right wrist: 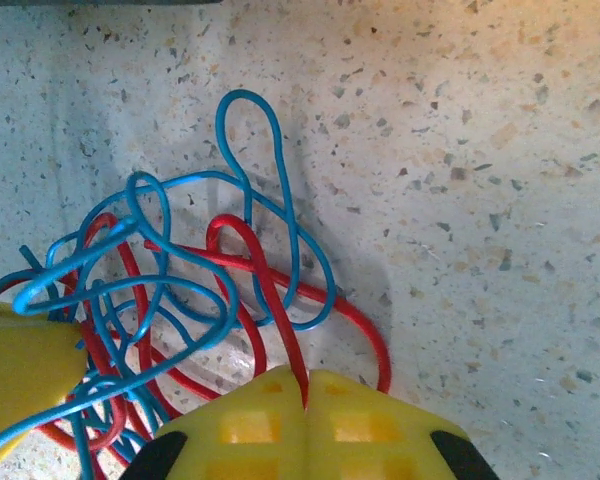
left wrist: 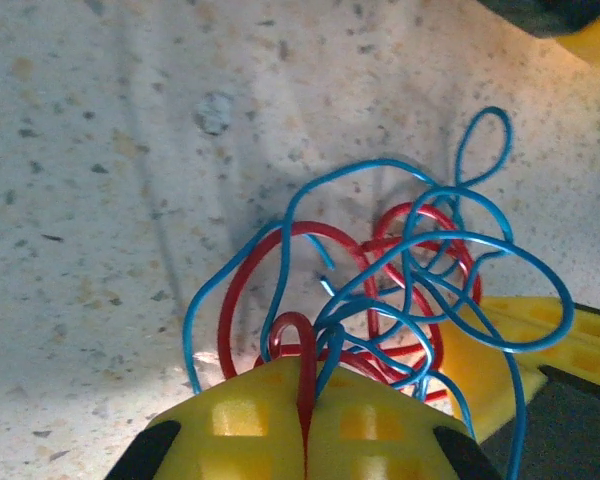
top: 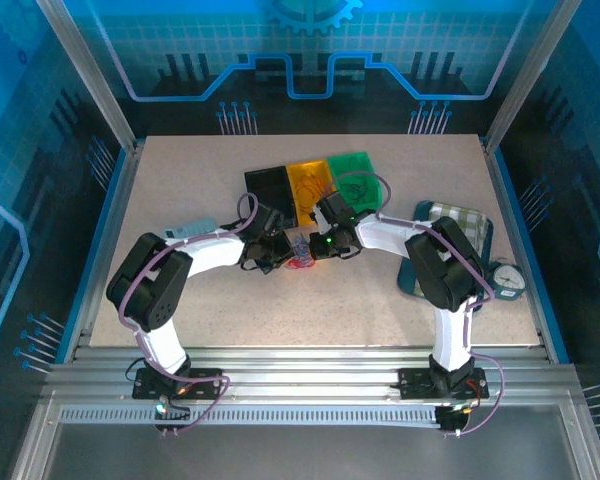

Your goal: Untangle the cables

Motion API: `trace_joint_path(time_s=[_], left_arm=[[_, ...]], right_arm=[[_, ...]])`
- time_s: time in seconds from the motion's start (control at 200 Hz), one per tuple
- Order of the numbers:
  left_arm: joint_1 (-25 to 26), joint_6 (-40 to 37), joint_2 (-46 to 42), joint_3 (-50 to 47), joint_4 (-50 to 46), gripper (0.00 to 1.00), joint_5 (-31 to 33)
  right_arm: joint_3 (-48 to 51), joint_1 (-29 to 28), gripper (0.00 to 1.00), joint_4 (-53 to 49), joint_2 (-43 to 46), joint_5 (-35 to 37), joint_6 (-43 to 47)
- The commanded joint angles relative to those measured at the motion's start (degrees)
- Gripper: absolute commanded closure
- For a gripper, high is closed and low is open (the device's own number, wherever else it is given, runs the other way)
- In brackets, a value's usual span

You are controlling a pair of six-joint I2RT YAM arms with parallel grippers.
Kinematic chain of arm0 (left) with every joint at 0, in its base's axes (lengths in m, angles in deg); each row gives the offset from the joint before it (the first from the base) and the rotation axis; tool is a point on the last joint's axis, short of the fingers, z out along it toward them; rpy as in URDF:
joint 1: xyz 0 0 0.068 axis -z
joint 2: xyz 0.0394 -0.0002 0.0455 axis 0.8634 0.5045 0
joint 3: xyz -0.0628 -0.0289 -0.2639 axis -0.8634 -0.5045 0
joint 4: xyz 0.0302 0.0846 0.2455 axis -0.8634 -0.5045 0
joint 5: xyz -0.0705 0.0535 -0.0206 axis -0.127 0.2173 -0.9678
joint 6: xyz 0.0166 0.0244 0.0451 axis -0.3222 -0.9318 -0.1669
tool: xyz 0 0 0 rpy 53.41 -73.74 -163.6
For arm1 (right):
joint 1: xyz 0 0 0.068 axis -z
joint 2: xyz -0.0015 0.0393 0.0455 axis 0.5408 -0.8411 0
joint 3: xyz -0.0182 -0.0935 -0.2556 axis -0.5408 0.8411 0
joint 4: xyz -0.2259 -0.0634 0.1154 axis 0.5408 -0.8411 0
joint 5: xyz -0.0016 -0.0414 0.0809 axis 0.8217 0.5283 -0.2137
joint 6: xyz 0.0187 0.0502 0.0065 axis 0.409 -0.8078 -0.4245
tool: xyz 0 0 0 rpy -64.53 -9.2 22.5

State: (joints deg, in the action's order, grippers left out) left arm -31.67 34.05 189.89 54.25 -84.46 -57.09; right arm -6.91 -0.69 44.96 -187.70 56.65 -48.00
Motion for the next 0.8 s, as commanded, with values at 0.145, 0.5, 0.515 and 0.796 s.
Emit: trace_joint_path(time_s=[0.145,0.5,0.515,0.796], left_arm=[[-0.3,6.8,-2.5,-4.2,-6.6,1.0,7.8],[-1.8,9.4,-4.8,-6.6,-9.2,1.0,11.5],[-1.8,9.4,-4.7,-6.6,-9.1,1.0,11.4],[-1.4,5.8,-2.7,-5.5,-1.9,1.0,6.2]], right_arm=[[4.0,3.4,0.98,-0.6,6.6,8.3,-1.8],[12.0,14.6,1.0,-1.0,15.7,14.8,-5.8],[12.0,15.0,1.0,-1.1,16.0,14.7,-5.6],[11.4,17.9,1.0,-1.1,18.9,9.0,-2.8]])
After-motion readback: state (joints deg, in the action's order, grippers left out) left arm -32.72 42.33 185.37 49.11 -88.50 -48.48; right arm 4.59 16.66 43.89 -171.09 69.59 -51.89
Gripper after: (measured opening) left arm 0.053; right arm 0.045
